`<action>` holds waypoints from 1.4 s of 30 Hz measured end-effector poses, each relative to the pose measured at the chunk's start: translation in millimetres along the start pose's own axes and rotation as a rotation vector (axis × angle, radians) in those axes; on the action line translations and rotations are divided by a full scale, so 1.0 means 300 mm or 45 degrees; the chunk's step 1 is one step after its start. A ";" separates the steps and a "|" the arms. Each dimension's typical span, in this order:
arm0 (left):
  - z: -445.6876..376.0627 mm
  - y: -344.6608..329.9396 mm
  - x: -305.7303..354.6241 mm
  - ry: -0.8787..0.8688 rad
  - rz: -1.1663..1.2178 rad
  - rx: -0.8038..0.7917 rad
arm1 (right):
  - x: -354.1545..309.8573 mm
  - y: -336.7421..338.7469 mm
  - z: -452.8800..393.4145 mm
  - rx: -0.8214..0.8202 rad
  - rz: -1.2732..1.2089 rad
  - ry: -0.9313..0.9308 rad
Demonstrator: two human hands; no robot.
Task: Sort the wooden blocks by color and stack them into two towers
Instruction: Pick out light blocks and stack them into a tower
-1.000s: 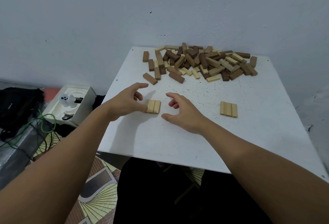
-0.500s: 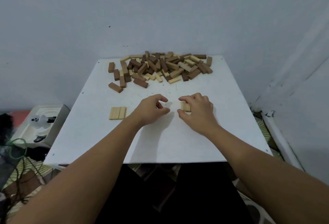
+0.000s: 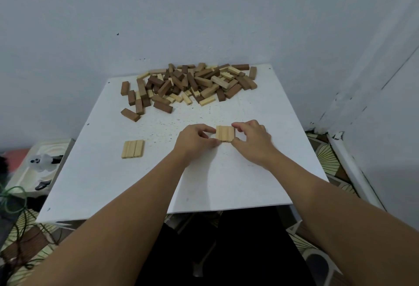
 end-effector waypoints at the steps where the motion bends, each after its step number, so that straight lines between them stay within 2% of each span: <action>1: 0.000 -0.002 0.001 -0.002 -0.003 0.011 | 0.003 0.001 0.000 -0.013 -0.002 0.011; 6: 0.002 0.004 0.012 -0.017 -0.015 -0.054 | 0.006 0.007 0.005 -0.022 -0.050 0.040; 13: 0.031 0.004 0.042 -0.020 -0.146 -0.334 | 0.003 0.005 0.015 0.045 -0.065 0.039; 19: 0.047 -0.016 0.054 -0.132 -0.176 -0.128 | 0.010 0.007 0.015 0.062 -0.154 0.065; 24: 0.031 0.008 0.044 -0.102 -0.251 -0.212 | 0.009 -0.002 0.020 0.099 -0.071 0.095; 29: 0.040 0.027 0.028 -0.111 -0.189 -0.233 | 0.006 -0.003 0.049 0.226 -0.048 0.203; 34: 0.072 0.087 -0.044 -0.129 0.010 -0.045 | 0.006 -0.006 0.056 0.277 -0.035 0.232; 39: 0.079 0.097 -0.054 -0.146 0.013 -0.001 | 0.006 -0.009 0.049 0.265 -0.029 0.248; 42: 0.089 0.086 -0.049 -0.193 0.002 0.090 | 0.004 -0.010 0.048 0.250 -0.031 0.253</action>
Point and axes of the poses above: each hand's wrist, its own z-axis away from the middle knuckle, its own y-axis out of the back of the hand, x = y × z, the point moved 7 cm from there along -z, towards the middle knuckle, and after that the axes turned 1 degree about -z, right-handed, at the moved point
